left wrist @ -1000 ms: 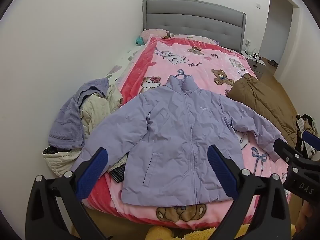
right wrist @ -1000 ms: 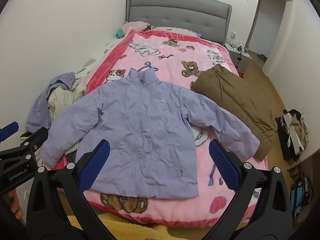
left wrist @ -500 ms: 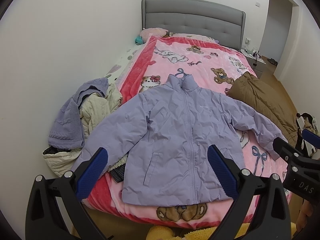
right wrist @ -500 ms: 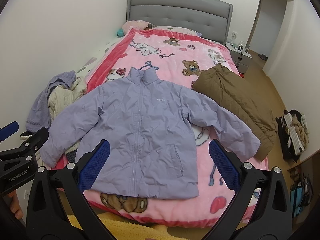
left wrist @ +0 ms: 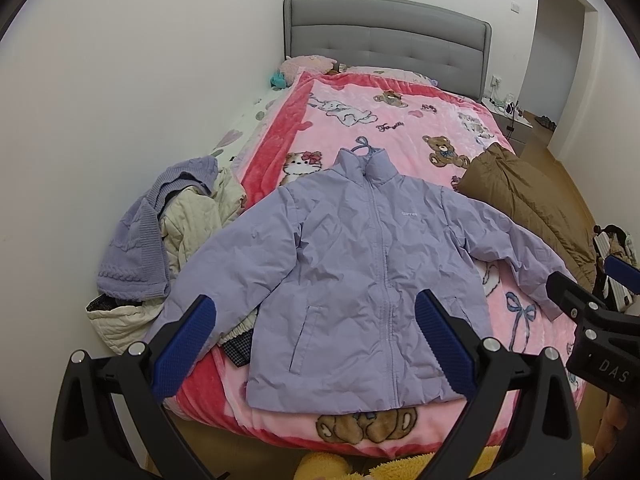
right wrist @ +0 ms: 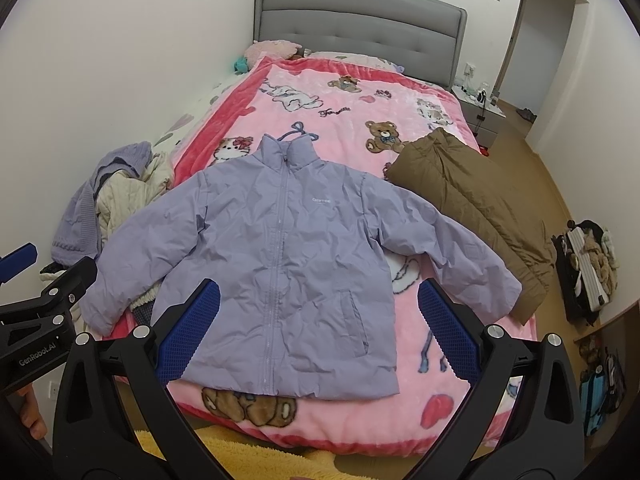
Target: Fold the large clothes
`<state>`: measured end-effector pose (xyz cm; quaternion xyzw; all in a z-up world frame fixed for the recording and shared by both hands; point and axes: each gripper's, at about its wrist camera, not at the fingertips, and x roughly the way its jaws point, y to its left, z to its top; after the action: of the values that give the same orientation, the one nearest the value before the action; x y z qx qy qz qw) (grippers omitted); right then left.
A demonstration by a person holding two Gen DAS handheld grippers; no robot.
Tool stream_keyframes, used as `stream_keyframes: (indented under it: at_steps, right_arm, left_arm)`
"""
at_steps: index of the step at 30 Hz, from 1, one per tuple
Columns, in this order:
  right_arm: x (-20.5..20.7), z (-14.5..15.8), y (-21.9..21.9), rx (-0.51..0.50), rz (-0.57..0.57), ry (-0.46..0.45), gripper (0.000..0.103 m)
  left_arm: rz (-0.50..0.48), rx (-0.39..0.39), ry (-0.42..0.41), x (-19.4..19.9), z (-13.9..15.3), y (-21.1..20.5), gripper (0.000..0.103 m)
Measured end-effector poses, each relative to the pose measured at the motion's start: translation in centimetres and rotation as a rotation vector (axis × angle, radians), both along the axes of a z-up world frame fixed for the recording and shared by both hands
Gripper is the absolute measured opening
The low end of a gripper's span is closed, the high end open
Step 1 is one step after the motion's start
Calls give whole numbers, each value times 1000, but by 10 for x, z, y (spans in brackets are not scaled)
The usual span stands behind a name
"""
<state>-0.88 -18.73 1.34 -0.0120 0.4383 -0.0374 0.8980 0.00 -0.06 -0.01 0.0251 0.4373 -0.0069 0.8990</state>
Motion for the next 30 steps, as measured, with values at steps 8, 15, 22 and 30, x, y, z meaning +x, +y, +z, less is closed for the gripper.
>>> stream_keyframes:
  at_steps: [8, 15, 22, 30]
  right_arm:
    - [5, 0, 6, -2, 2, 2, 95]
    - [2, -1, 7, -4, -3, 1, 95]
    - [7, 7, 7, 18, -23, -11, 95]
    - [6, 2, 7, 31, -90, -5, 95]
  left_arm:
    - [4, -2, -3, 5, -6, 3, 98]
    - [5, -6, -11, 13, -4, 13, 98]
    - [-13, -13, -26, 15, 1, 15, 98]
    - [-59, -32, -7, 24, -4, 17, 98]
